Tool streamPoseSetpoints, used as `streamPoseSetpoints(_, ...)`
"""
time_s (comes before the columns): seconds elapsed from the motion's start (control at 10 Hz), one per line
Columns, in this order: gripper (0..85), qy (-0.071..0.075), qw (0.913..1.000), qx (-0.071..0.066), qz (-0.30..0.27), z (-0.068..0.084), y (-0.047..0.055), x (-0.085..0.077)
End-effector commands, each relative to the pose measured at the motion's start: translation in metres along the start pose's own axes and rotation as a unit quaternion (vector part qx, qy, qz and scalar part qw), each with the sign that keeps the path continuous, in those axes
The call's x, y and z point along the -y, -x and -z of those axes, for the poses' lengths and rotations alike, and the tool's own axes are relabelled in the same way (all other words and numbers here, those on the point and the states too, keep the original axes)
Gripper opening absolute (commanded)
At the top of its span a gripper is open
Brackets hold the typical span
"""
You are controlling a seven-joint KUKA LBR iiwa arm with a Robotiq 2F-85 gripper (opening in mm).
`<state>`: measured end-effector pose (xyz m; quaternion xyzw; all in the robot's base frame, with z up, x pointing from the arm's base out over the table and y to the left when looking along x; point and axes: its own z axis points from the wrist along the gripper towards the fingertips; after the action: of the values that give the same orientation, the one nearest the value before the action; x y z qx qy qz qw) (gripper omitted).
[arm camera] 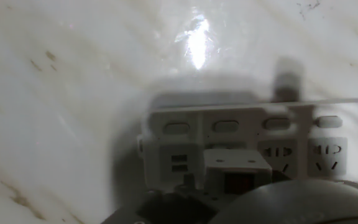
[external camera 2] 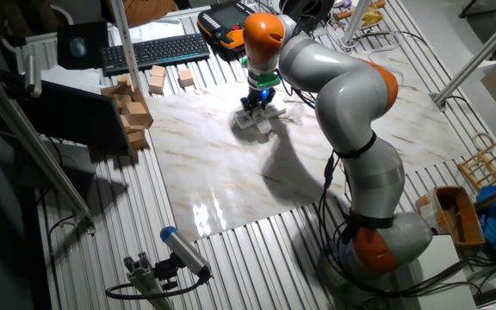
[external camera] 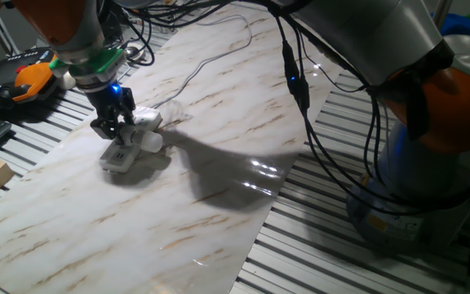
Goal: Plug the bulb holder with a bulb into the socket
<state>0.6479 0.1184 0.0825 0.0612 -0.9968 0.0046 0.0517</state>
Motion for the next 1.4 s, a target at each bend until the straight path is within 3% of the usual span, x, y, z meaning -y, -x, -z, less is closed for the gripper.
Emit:
streamPoseSetpoints(0.0,68.0,0.001,1.0000,0.000,0.000,0.001,-0.001,0.000)
streamPoseSetpoints(0.2,68.0,0.006,1.0000,-0.002,-0.005,0.020,-0.007,-0.003)
streamPoseSetpoints(0.4,68.0,-0.005,0.9999,0.010,0.001,0.047,-0.023,-0.002)
streamPoseSetpoints(0.5,51.0,0.000,0.9998,0.014,0.013,0.057,-0.029,0.002)
streamPoseSetpoints(0.6,51.0,0.002,0.9994,0.021,0.029,0.065,-0.037,0.006)
streamPoseSetpoints(0.7,34.0,0.003,0.9988,0.025,0.041,0.069,-0.042,0.008)
streamPoseSetpoints(0.8,0.0,0.006,0.9979,0.025,0.060,0.074,-0.046,0.012)
streamPoseSetpoints(0.9,0.0,0.011,0.9970,0.026,0.072,0.079,-0.051,0.018)
streamPoseSetpoints(1.1,0.0,0.001,0.9957,0.043,0.082,0.087,-0.064,0.032)
streamPoseSetpoints(1.3,0.0,0.007,0.9939,0.057,0.094,0.088,-0.073,0.049)
